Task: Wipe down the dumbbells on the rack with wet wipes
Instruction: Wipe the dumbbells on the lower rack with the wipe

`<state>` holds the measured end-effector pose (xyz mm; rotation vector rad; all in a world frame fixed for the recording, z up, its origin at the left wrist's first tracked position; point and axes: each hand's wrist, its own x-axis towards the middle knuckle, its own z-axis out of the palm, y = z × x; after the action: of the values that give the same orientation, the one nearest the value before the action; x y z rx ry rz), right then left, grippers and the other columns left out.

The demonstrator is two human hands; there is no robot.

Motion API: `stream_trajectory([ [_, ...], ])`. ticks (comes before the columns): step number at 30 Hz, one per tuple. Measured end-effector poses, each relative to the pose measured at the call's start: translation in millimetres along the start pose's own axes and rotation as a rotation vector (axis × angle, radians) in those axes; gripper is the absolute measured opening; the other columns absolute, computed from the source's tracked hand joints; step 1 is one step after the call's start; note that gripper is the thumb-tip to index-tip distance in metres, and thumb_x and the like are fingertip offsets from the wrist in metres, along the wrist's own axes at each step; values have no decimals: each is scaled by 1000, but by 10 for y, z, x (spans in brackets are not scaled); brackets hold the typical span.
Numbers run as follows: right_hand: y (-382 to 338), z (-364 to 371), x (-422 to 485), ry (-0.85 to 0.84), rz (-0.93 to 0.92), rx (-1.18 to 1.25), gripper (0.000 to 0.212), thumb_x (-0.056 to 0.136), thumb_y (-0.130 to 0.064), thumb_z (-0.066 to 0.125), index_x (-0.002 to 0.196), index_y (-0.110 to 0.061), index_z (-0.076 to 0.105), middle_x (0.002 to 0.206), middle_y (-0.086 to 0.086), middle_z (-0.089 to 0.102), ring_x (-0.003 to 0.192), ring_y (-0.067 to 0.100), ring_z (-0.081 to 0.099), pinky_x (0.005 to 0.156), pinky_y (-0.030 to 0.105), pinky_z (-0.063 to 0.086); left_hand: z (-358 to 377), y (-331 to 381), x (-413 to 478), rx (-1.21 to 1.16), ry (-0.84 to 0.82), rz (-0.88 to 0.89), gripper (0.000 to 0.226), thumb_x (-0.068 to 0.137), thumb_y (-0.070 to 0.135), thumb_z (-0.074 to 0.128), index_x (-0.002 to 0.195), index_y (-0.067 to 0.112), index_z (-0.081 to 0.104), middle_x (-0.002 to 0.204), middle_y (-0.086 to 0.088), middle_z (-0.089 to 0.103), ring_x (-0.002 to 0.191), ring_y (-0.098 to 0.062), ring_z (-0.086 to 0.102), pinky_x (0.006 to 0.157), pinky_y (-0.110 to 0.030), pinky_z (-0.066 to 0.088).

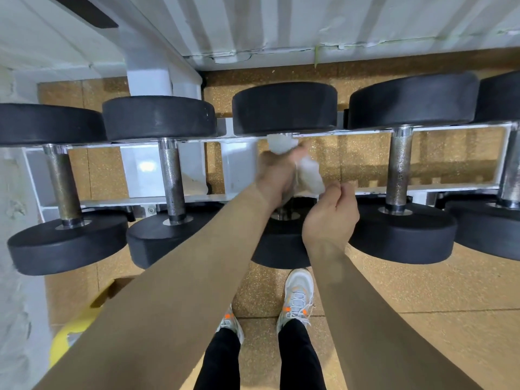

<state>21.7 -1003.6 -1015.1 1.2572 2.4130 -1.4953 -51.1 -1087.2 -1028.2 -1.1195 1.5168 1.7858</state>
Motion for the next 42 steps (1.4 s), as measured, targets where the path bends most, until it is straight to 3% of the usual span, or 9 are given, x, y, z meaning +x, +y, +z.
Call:
stream_trajectory([
  [4,11,-7,1,-17,4,13,35,89,-36,33,81,-11,55,84,8,62,72,20,51,56,18,35,-201,27,173,96,-266,-70,39,82,50,77,106,20,71,78,-5,70,80,-21,67,89,-35,57],
  [10,-2,-9,-12,-22,-6,-3,33,91,-37,33,78,-13,50,83,12,59,74,26,50,62,36,33,-343,-147,100,335,-437,-228,28,92,35,67,84,9,64,65,-7,66,54,-17,61,56,-22,45],
  [17,-12,-20,-10,-30,7,-48,29,105,-26,37,88,-9,53,93,13,61,82,26,52,64,33,31,-429,-285,-174,793,-283,189,54,100,48,57,79,0,64,66,-2,66,57,-10,59,63,-21,46],
  [20,-42,-39,-36,-50,28,-23,29,105,-28,37,85,-13,51,94,14,60,76,22,49,61,32,33,-528,-387,-246,929,-94,253,42,105,42,50,82,8,59,81,-12,69,76,-28,66,73,-41,50],
  [23,-51,-68,-76,-79,-8,4,30,101,-34,37,85,-15,55,91,11,62,82,24,54,69,33,34,-633,-373,-453,1046,-16,401,22,105,21,51,91,8,62,86,-9,63,82,-23,58,73,-32,43],
  [28,-93,-301,-164,-347,43,58,42,87,-44,42,109,-19,68,113,-1,66,111,18,59,96,32,43,-754,-292,-1072,488,-108,356,21,104,18,56,85,14,65,71,7,58,61,3,56,55,-12,41],
  [33,-386,-815,-251,-655,166,225,49,94,-53,56,135,-26,57,134,-4,61,127,14,56,114,35,40,-782,-185,-1352,-8,-270,158,18,84,9,67,99,7,75,94,-19,66,89,-32,64,77,-38,47],
  [37,-637,-1185,-191,-928,240,261,34,95,-43,63,116,-18,71,110,0,75,104,18,70,96,38,52,-617,-133,-1572,-118,-383,12,65,71,9,71,129,-13,55,118,-28,59,105,-42,58,89,-46,45],
  [42,-815,-1510,-58,-923,141,363,16,97,-6,62,83,-13,64,87,4,70,76,15,67,68,26,53,-390,-124,-1676,-155,-271,-1,15,83,15,56,90,2,59,85,-15,55,77,-30,55,65,-31,47],
])
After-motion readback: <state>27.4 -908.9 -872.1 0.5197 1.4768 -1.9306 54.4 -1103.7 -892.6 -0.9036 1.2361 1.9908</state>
